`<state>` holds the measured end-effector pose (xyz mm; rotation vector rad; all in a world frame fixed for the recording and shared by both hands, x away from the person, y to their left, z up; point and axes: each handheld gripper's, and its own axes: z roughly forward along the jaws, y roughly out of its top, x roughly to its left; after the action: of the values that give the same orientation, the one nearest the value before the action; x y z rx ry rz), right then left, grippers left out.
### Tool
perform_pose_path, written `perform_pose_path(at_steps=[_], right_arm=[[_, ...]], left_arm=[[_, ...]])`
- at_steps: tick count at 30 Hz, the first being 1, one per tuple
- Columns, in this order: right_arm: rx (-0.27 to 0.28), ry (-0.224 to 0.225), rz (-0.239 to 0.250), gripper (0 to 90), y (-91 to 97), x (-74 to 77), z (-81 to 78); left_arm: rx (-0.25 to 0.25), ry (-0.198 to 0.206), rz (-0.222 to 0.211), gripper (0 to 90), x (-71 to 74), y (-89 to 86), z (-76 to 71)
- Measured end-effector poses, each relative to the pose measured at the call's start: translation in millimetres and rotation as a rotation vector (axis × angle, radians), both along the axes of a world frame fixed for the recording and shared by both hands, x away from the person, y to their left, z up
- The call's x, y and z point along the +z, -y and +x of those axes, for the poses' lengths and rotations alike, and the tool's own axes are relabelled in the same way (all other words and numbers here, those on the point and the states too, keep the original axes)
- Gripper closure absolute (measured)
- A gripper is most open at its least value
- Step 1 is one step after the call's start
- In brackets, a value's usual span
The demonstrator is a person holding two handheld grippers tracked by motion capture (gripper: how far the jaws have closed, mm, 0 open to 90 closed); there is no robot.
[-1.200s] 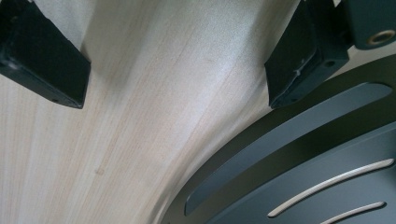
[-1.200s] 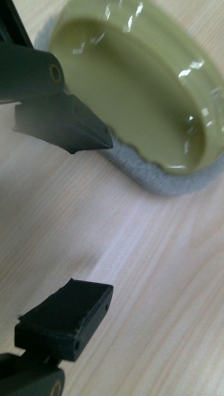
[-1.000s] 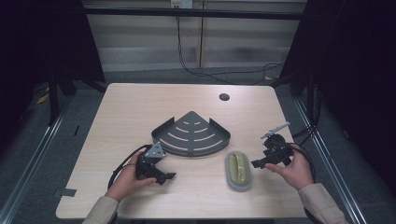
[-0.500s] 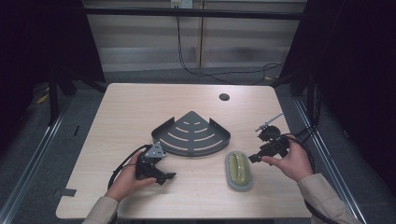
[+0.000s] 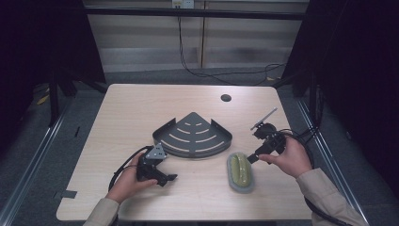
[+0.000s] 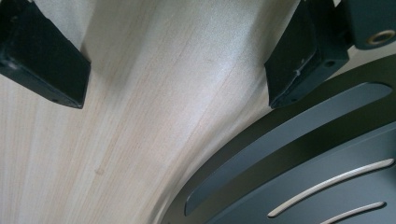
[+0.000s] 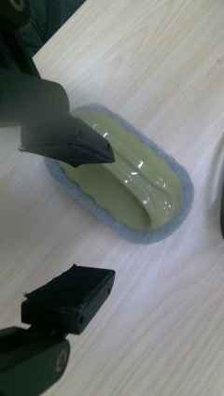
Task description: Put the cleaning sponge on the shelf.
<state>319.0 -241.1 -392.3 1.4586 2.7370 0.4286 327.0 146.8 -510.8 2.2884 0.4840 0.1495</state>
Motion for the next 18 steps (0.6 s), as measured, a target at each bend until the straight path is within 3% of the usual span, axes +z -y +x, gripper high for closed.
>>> perform_pose_path(at_steps=[11, 18], right_arm=[[0.022, -0.066, -0.029, 38.4, -18.5, -3.3, 3.5], [0.033, -0.083, -0.036, 40.2, -27.8, -9.1, 5.1]], left_arm=[[-0.004, 0.003, 0.004, 6.1, 0.2, -0.2, 0.3], [-0.003, 0.003, 0.004, 6.1, 0.2, -0.2, 0.3]])
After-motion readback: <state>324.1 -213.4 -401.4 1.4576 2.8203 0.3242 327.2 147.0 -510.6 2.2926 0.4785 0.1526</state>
